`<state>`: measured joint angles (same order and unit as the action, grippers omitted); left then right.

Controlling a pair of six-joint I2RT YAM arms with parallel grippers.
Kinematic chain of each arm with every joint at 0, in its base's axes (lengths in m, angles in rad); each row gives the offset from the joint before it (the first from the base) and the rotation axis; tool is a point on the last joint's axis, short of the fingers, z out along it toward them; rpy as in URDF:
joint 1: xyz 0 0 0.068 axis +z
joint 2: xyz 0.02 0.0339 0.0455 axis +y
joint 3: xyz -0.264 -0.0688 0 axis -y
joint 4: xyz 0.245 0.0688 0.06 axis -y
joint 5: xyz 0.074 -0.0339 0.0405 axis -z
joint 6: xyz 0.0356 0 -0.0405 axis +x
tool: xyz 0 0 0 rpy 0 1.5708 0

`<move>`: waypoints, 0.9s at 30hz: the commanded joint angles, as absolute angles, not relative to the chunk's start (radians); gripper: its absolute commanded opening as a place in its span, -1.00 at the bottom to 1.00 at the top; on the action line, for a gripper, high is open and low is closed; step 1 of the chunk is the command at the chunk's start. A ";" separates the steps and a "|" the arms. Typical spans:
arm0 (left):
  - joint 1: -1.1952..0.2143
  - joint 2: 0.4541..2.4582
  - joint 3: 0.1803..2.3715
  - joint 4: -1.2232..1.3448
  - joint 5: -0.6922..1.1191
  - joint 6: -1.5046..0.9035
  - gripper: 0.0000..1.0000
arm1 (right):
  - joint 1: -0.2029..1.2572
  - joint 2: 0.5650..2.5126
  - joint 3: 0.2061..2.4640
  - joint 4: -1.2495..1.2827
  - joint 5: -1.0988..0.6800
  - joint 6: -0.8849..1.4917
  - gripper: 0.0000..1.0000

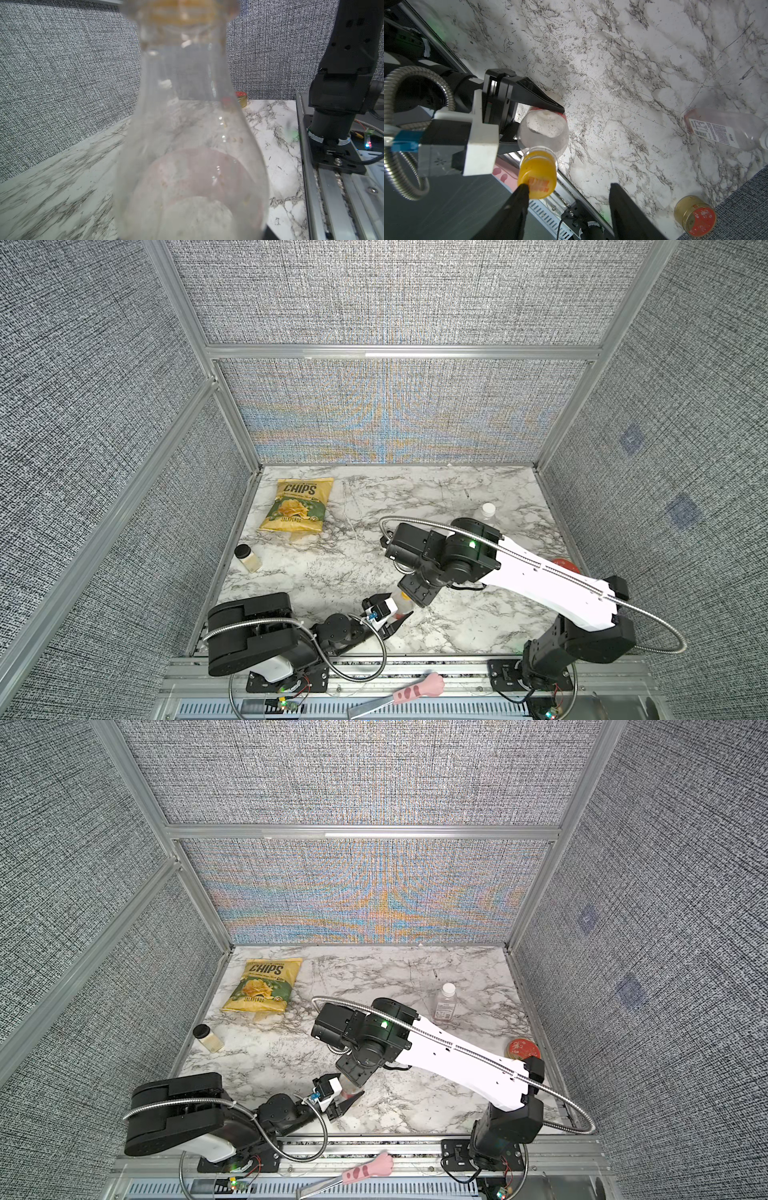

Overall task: Screw on the bottle caps
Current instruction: Screw the bottle cap onto the plastic bottle.

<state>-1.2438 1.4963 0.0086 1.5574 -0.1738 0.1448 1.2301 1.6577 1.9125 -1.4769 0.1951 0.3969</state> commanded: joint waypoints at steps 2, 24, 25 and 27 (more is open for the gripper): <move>-1.244 1.501 0.015 1.630 -0.167 0.132 0.12 | 1.232 1.664 1.898 -1.462 0.187 0.405 0.29; -1.244 1.502 0.015 1.629 -0.173 0.138 0.13 | 1.262 1.657 1.921 -1.493 0.214 0.365 0.29; -1.244 1.502 0.015 1.629 -0.171 0.138 0.12 | 1.262 1.662 1.923 -1.496 0.221 0.365 0.29; -1.244 1.503 0.016 1.629 -0.170 0.138 0.12 | 1.262 1.673 1.929 -1.502 0.242 0.370 0.29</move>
